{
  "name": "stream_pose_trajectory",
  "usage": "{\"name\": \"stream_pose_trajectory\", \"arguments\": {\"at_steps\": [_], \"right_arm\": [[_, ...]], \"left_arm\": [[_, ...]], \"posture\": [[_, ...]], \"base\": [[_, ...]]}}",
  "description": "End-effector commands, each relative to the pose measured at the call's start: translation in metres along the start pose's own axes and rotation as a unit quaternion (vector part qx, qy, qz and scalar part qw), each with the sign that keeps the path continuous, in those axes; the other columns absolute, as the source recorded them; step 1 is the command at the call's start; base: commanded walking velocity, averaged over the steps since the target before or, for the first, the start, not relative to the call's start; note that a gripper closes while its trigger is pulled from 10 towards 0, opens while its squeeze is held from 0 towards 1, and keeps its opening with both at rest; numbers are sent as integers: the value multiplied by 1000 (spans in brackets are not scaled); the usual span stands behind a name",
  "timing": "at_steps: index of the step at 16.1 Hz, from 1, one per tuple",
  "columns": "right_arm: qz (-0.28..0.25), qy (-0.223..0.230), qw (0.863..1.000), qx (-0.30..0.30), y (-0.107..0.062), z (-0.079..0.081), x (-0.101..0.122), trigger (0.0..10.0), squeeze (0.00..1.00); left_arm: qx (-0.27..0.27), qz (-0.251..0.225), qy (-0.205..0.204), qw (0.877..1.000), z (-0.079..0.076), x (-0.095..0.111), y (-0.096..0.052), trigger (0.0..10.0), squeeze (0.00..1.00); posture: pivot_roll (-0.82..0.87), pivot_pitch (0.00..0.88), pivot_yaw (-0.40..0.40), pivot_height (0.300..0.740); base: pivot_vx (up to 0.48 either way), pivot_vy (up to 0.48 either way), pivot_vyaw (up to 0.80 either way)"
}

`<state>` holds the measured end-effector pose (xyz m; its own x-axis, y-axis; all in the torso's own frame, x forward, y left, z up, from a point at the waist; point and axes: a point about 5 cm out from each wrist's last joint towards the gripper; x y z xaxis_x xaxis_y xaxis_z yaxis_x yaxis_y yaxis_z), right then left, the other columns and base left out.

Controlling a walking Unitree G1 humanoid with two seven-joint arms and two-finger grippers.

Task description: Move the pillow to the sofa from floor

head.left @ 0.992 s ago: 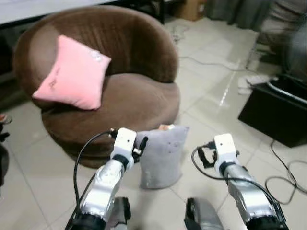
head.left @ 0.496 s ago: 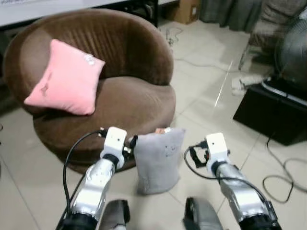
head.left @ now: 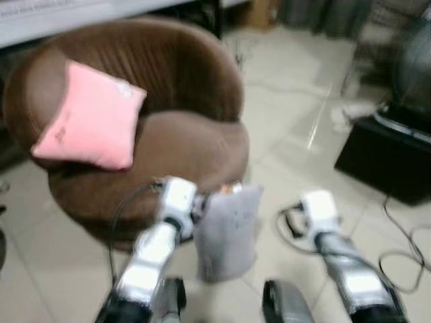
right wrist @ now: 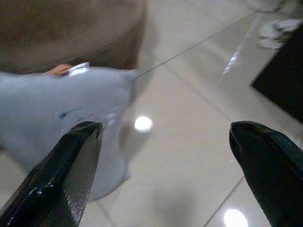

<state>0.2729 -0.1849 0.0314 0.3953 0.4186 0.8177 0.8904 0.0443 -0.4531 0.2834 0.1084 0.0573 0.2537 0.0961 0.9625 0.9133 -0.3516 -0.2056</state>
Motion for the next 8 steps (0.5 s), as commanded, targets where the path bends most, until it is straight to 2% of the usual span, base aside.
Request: {"name": "stream_pose_trajectory", "arguments": {"at_steps": [1, 8], "right_arm": [[-20, 2, 1000, 15, 3, 11, 12, 10000, 0], [-21, 3, 1000, 13, 4, 12, 13, 10000, 0]], "left_arm": [[20, -2, 10, 1000, 15, 4, -4, 10000, 0], [18, -2, 11, 1000, 15, 4, -3, 10000, 0]], "posture": [[-26, 1, 28, 588], [-25, 0, 33, 588]], "base": [[311, 0, 0], [311, 0, 0]]}}
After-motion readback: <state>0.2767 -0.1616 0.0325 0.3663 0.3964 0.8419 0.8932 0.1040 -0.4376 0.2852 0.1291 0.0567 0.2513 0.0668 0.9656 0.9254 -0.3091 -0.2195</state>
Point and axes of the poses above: a point about 5 cm out from each wrist's last joint towards the gripper, its own y axis pointing out of the wrist towards the gripper, its own x axis along the axis of the wrist's last joint, z = x × y, and after that the axes turned 15 degrees about -y, right-handed
